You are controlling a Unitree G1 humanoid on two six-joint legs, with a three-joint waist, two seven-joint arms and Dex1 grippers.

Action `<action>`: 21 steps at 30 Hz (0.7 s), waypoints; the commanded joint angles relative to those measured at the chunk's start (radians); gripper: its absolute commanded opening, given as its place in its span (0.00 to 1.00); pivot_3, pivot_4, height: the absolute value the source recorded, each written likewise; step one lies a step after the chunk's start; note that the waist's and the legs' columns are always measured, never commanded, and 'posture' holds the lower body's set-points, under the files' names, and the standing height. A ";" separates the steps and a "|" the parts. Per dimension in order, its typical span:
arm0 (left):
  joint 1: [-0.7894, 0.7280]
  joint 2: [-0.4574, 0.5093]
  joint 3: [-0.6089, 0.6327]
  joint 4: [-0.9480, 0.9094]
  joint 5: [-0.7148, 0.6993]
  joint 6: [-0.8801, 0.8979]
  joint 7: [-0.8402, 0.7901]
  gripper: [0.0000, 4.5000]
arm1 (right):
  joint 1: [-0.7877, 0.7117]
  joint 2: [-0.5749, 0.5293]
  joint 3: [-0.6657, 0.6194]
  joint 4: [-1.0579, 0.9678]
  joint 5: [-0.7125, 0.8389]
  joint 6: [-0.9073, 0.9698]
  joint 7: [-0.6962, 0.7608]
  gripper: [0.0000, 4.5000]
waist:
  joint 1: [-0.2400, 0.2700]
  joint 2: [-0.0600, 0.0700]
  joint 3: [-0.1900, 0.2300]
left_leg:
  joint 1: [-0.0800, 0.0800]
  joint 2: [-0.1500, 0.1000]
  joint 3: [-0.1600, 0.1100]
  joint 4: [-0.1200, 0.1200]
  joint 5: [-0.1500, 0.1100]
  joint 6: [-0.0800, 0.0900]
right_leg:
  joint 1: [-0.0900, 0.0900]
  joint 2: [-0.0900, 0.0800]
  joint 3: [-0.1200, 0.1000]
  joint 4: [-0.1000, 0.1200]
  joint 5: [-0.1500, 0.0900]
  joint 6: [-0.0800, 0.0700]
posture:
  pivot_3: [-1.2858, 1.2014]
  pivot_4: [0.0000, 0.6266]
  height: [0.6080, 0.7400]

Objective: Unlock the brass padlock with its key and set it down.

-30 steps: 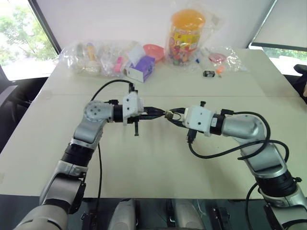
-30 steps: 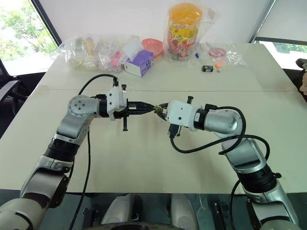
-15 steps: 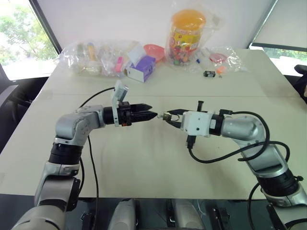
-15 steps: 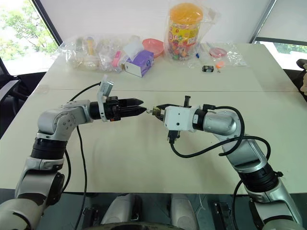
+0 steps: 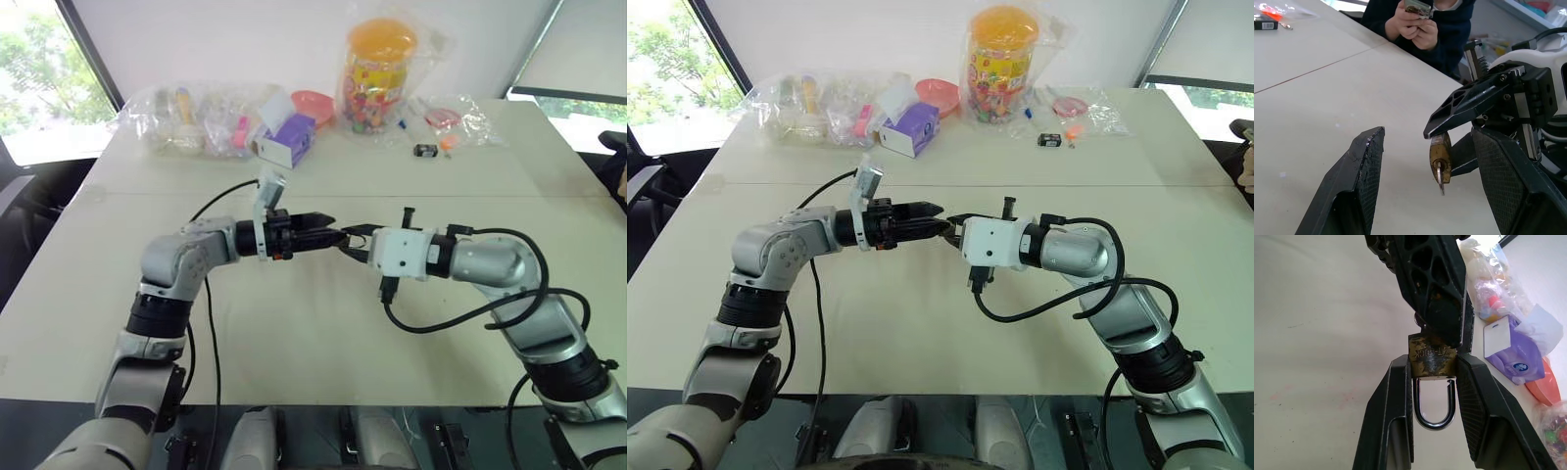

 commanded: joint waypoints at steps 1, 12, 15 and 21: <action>-0.005 0.006 -0.003 -0.022 0.000 -0.017 -0.012 0.65 | -0.014 0.001 -0.016 -0.046 0.005 -0.002 -0.011 0.15 | 0.000 0.000 0.000 | 0.000 0.000 0.000 0.000 0.000 0.000 | 0.000 0.000 0.000 0.000 0.000 0.000 | 0.52 0.24 1.00; -0.004 0.003 -0.020 -0.010 0.016 -0.033 -0.017 0.26 | -0.022 0.002 -0.016 -0.048 0.006 -0.003 -0.011 0.15 | 0.000 0.000 0.000 | 0.000 0.000 0.000 0.000 0.000 0.000 | 0.000 0.000 0.000 0.000 0.000 0.000 | 0.52 0.24 1.00; -0.005 -0.001 -0.024 -0.005 0.017 -0.032 -0.015 0.00 | -0.024 0.002 -0.016 -0.049 0.006 -0.003 -0.011 0.15 | 0.000 0.000 0.000 | 0.000 0.000 0.000 0.000 0.000 0.000 | 0.000 0.000 0.000 0.000 0.000 0.000 | 0.52 0.24 1.00; -0.006 0.000 -0.030 -0.007 0.009 -0.013 -0.022 0.00 | -0.028 0.002 -0.017 -0.051 0.003 -0.003 -0.010 0.15 | 0.000 0.000 0.000 | 0.000 0.000 0.000 0.000 0.000 0.000 | 0.000 0.000 0.000 0.000 0.000 0.000 | 0.52 0.24 1.00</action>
